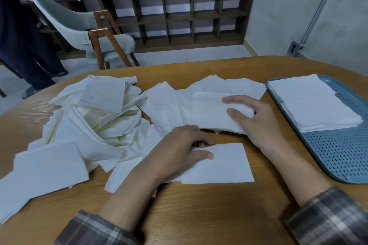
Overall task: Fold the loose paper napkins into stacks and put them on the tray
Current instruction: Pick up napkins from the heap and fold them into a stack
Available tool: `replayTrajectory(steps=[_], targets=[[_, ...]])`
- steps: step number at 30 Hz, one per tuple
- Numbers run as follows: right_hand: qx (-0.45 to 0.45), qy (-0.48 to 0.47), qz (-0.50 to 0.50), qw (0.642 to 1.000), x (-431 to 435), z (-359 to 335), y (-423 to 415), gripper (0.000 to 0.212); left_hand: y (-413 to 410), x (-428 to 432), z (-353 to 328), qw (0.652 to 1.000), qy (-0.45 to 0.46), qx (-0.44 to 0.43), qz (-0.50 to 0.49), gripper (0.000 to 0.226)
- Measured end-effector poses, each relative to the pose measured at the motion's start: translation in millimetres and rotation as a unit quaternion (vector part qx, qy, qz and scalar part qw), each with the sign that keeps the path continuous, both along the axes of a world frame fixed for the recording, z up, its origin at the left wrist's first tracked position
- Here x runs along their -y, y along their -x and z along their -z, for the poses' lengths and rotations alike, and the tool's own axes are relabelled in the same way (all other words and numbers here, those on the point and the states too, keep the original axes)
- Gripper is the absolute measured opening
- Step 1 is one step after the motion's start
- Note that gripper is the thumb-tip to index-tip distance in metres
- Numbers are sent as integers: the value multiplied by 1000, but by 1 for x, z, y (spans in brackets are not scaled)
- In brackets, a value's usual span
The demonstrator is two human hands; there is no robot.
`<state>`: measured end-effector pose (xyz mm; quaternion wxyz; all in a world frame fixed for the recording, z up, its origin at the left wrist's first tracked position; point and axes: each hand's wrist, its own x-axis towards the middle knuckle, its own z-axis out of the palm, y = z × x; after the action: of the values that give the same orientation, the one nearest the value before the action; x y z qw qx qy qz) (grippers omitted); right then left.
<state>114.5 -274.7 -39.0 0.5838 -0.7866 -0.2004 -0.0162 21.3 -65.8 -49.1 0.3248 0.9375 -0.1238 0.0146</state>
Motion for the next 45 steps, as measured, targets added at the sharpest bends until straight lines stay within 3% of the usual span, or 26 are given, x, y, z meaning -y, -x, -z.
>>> replayTrajectory(steps=[4, 8, 14, 16, 19, 21, 32, 37, 45], targets=[[-4, -3, -14, 1000, 0, -1, 0, 27, 4, 3, -4, 998, 60, 4, 0, 6], [-25, -47, -44, 998, 0, -4, 2, 16, 7, 0, -18, 981, 192, 0, -37, 4], [-146, -107, -169, 969, -1, -1, 4, 73, 4, -5, -24, 949, 304, 21, -82, 11], [-155, -92, -187, 966, -4, -1, 8, 64, 4, -6, -23, 944, 314, 39, -96, 15], [-126, -48, -145, 980, -8, -2, 12, 21, 3, -6, -24, 937, 321, 62, -121, 22], [-121, -47, -125, 984, -8, -2, 12, 11, 2, -7, -23, 934, 319, 69, -142, 28], [-124, -92, -158, 975, -9, -10, 14, 40, 1, -7, -23, 919, 346, 88, -167, 22], [-131, -98, -165, 973, -8, -8, 13, 41, 0, -6, -24, 913, 361, 74, -174, 6], [-146, -116, -167, 968, -9, -6, 12, 39, 2, -7, -23, 924, 327, 99, -173, 12]])
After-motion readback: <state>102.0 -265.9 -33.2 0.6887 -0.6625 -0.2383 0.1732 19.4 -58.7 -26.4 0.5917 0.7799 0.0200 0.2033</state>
